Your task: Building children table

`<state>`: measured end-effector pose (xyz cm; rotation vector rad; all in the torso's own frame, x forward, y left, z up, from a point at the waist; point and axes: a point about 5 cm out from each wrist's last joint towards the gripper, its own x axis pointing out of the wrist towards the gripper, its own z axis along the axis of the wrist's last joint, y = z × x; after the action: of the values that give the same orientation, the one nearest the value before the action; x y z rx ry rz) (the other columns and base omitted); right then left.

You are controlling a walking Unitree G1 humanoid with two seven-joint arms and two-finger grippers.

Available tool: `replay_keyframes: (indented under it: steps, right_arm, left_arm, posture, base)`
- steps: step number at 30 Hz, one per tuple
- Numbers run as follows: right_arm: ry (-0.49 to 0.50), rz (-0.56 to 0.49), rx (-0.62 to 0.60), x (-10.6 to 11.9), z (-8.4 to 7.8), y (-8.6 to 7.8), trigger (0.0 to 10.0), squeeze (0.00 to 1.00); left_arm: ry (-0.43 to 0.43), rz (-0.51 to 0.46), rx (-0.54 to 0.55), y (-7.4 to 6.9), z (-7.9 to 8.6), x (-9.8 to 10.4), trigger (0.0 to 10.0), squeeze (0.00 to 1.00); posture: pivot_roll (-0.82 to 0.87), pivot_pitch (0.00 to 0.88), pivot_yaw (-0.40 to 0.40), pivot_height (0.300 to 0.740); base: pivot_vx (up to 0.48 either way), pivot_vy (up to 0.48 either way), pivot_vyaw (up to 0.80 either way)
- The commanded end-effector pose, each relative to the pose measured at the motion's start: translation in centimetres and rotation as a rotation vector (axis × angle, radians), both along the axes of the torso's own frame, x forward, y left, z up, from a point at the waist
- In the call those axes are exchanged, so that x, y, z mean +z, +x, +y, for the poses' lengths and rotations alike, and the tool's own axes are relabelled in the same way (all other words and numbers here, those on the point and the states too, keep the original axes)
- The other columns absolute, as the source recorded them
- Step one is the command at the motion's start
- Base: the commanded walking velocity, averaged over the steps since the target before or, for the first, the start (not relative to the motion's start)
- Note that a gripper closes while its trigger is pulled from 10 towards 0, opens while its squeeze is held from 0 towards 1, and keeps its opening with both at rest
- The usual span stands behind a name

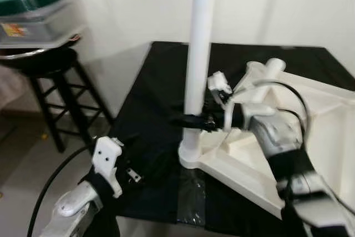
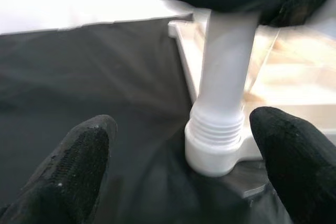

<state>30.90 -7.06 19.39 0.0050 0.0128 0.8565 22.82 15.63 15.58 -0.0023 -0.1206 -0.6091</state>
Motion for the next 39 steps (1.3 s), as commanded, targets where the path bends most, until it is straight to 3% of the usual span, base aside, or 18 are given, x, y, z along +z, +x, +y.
replay_keyframes:
  steps: [1, 8, 9, 10, 14, 16, 17, 19, 20, 21, 22, 23, 25, 29, 35, 36, 38, 39]
  right_arm:
    - [-0.181, 0.211, -0.222, -4.3, 0.3, -2.2, 0.0, 0.0]
    - [-0.173, 0.163, -0.308, -3.7, -0.4, -1.3, 0.0, 0.0]
    - [-0.17, 0.179, -0.308, -4.0, -0.5, -1.1, 1.5, 0.0]
    - [-0.167, 0.187, -0.311, -4.1, -0.6, -0.9, 10.0, 0.0]
    - [-0.143, 0.197, -0.3, -4.1, -0.6, -0.8, 10.0, 0.0]
    - [-0.074, 0.183, -0.263, -3.0, -0.7, -0.6, 10.0, 0.09]
    - [-0.02, 0.155, -0.216, -1.7, -0.7, -0.3, 10.0, 1.0]
    - [-0.004, 0.146, -0.209, -1.3, -0.7, -0.3, 10.0, 1.0]
    - [0.026, 0.073, -0.019, 0.3, -1.1, 0.1, 10.0, 1.0]
    - [0.026, 0.073, -0.019, 0.3, -1.1, 0.1, 10.0, 1.0]
    - [0.038, 0.02, 0.116, 1.5, -1.5, 0.2, 10.0, 1.0]
    - [0.017, -0.02, 0.247, 2.5, -2.4, 0.8, 10.0, 0.0]
    - [0.017, -0.02, 0.247, 2.5, -2.4, 0.8, 10.0, 0.0]
    - [-0.091, -0.03, 0.523, 4.0, -4.5, 2.5, 10.0, 0.0]
    - [-0.093, 0.021, 0.582, 4.1, -4.8, 3.6, 9.7, 0.0]
    - [-0.088, 0.038, 0.586, 3.8, -4.7, 3.9, 3.4, 0.0]
    - [-0.088, 0.038, 0.586, 3.8, -4.7, 3.9, 3.4, 0.0]
    - [-0.083, 0.048, 0.591, 3.7, -4.7, 4.0, 0.0, 0.0]
  left_arm:
    - [-0.01, 0.004, -0.02, 0.0, 0.0, 0.1, 10.0, 0.0]
    - [-0.013, 0.007, -0.034, 0.4, 0.0, 0.0, 10.0, 0.0]
    - [-0.014, 0.007, -0.041, 0.5, 0.0, 0.0, 10.0, 0.0]
    - [-0.014, 0.006, -0.042, 0.6, 0.0, 0.0, 10.0, 0.0]
    - [-0.016, 0.006, -0.042, 0.6, 0.0, -0.1, 10.0, 0.0]
    - [-0.021, 0.007, -0.042, 0.7, 0.0, -0.1, 10.0, 0.0]
    - [-0.024, 0.008, -0.046, 0.8, 0.0, -0.1, 10.0, 0.0]
    - [-0.024, 0.009, -0.047, 0.8, 0.0, -0.1, 10.0, 0.0]
    - [-0.025, 0.01, -0.052, 0.8, -0.1, -0.2, 10.0, 0.0]
    - [-0.025, 0.01, -0.052, 0.8, -0.1, -0.2, 10.0, 0.0]
    - [-0.025, 0.01, -0.055, 0.8, -0.1, -0.2, 10.0, 0.0]
    - [-0.026, 0.012, -0.06, 0.9, -0.2, -0.2, 10.0, 0.0]
    - [-0.026, 0.012, -0.06, 0.9, -0.2, -0.2, 10.0, 0.0]
    - [-0.025, 0.016, -0.084, 0.9, -0.4, -0.4, 10.0, 0.0]
    - [-0.033, 0.022, -0.093, 0.9, -0.4, -0.5, 10.0, 0.0]
    - [-0.036, 0.023, -0.095, 0.9, -0.4, -0.6, 10.0, 0.0]
    - [-0.036, 0.023, -0.095, 0.9, -0.4, -0.6, 10.0, 0.0]
    - [-0.037, 0.023, -0.096, 0.9, -0.5, -0.6, 10.0, 0.0]
  posture:
    - [-0.01, 0.121, -0.002, 0.74]
    - [-0.02, 0.097, 0.005, 0.74]
    - [-0.02, 0.085, -0.002, 0.74]
    - [-0.02, 0.081, -0.002, 0.74]
    - [-0.02, 0.079, -0.002, 0.74]
    - [-0.02, 0.074, -0.001, 0.74]
    - [-0.02, 0.068, 0.002, 0.74]
    - [-0.02, 0.068, 0.002, 0.74]
    - [-0.01, 0.059, 0.003, 0.74]
    - [-0.01, 0.059, 0.003, 0.74]
    - [-0.01, 0.059, 0.003, 0.74]
    - [0.0, 0.05, 0.004, 0.74]
    - [0.0, 0.05, 0.004, 0.74]
    - [0.01, 0.035, -0.007, 0.74]
    - [0.02, 0.03, -0.01, 0.74]
    - [0.03, 0.028, -0.011, 0.74]
    - [0.03, 0.028, -0.011, 0.74]
    - [0.03, 0.026, -0.012, 0.74]
  base:
    - [0.0, 0.0, 0.0]
    - [0.0, 0.0, 0.0]
    - [0.0, 0.0, 0.0]
    - [0.0, 0.0, 0.0]
    - [0.0, 0.0, 0.0]
    - [0.0, 0.0, 0.0]
    - [0.0, 0.0, 0.0]
    - [0.0, 0.0, 0.0]
    - [0.0, 0.0, 0.0]
    - [0.0, 0.0, 0.0]
    - [0.0, 0.0, 0.0]
    - [0.0, 0.0, 0.0]
    - [0.0, 0.0, 0.0]
    - [0.0, 0.0, 0.0]
    - [0.0, 0.0, 0.0]
    - [0.0, 0.0, 0.0]
    - [0.0, 0.0, 0.0]
    - [0.0, 0.0, 0.0]
